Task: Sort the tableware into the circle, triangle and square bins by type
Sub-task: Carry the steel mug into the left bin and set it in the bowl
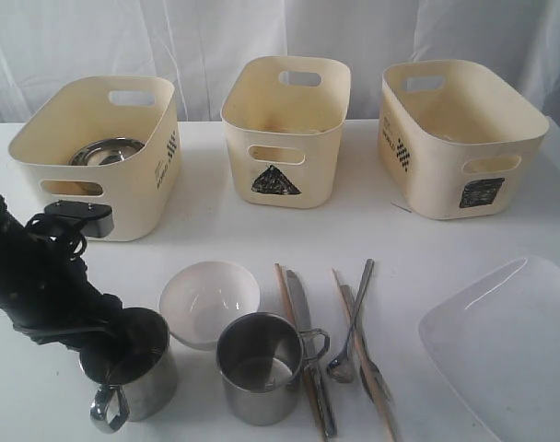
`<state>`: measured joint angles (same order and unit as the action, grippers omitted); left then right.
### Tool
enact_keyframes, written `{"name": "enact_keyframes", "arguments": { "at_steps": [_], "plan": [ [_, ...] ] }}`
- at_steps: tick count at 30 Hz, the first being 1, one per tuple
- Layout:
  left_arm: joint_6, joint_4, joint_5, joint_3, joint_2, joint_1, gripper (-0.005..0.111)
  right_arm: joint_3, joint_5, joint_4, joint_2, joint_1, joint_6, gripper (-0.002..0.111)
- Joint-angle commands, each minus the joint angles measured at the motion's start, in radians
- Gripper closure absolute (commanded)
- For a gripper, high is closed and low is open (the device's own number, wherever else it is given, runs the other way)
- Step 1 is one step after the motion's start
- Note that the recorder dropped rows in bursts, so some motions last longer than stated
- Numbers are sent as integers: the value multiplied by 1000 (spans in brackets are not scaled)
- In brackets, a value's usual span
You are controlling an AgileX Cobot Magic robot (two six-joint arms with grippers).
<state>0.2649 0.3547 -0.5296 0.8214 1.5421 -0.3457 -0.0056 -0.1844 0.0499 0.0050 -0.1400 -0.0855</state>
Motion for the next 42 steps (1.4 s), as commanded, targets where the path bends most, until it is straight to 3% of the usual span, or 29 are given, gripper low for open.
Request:
{"name": "enact_keyframes", "arguments": {
  "at_steps": [1,4,6,8,10,20,27,33,42],
  "plan": [
    [24,22,-3,-7,18,-6,47,6,6,5,-5,1,0,108],
    [24,24,7,-7,38,-6,53,6,6,5,-5,1,0,108],
    [24,24,21,-7,41,-6,66,6,6,2,-5,1,0,108],
    [24,24,20,-5,39,-6,93,6,6,2,-5,1,0,108],
    [27,24,13,-5,28,-6,107,6,6,2,-5,1,0,108],
    [-34,-129,-105,61,-207,-6,107,6,6,2,-5,1,0,108],
    [-165,-420,-97,290,-307,-6,107,6,6,4,-5,1,0,108],
    [-318,-685,-70,504,-197,-4,107,6,6,4,-5,1,0,108],
    [-334,-699,-25,777,103,92,107,6,6,3,-5,1,0,108]
  ]
}}
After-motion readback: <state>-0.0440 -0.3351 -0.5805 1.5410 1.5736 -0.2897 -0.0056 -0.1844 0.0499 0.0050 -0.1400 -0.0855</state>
